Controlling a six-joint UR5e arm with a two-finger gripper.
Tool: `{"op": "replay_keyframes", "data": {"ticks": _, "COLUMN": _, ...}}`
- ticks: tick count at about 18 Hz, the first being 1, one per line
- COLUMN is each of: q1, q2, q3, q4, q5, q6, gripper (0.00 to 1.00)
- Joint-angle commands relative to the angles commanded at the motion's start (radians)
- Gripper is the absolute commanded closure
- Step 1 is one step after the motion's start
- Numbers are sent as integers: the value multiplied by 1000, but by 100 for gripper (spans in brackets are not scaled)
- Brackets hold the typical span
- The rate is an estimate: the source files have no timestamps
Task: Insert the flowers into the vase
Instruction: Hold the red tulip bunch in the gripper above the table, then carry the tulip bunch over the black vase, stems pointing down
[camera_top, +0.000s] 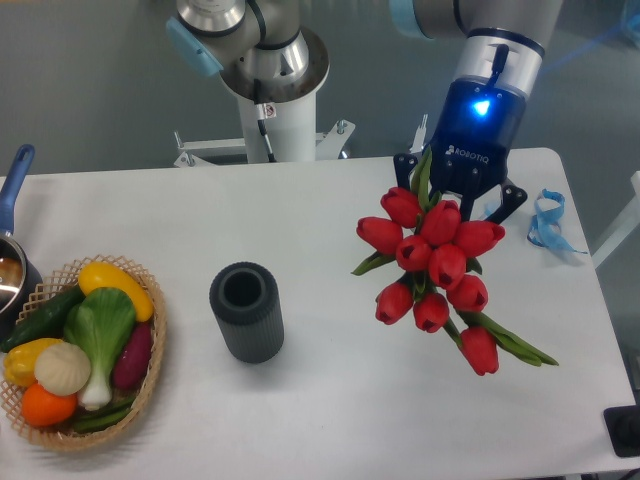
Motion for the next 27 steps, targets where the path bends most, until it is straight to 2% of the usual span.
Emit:
{"op": "replay_keyframes", "data": {"ticks": 11, "q1": -12, "q2": -9, "q3": 0, "q4": 2, "q5": -24, "q6": 0, "gripper": 68}}
{"op": "replay_keyframes", "data": {"ticks": 15, "q1": -31, "q2": -35, "q3": 2, "q4": 6, "q5": -115, "q6": 3, "gripper": 68}}
{"op": "replay_keyframes", "data": {"ticks": 19, "q1": -80, "q2": -41, "q3": 8, "q4": 15, "q5": -159, "q6": 6, "gripper": 68}}
{"op": "replay_keyframes", "data": {"ticks": 21, "q1": -104, "q2": -43, "q3": 0, "q4": 26, "q5": -228, "q6": 8, "gripper": 67}}
{"op": "replay_keyframes", "data": {"ticks": 23, "q1": -117, "q2": -45, "q3": -14, "q4": 28, "q5": -334, "q6": 14, "gripper": 68}}
{"op": "replay_keyframes", "data": {"ticks": 27, "q1": -167, "q2": -32, "q3": -72, "q4": 29, "q5": -437, "q6": 104, "gripper": 68}}
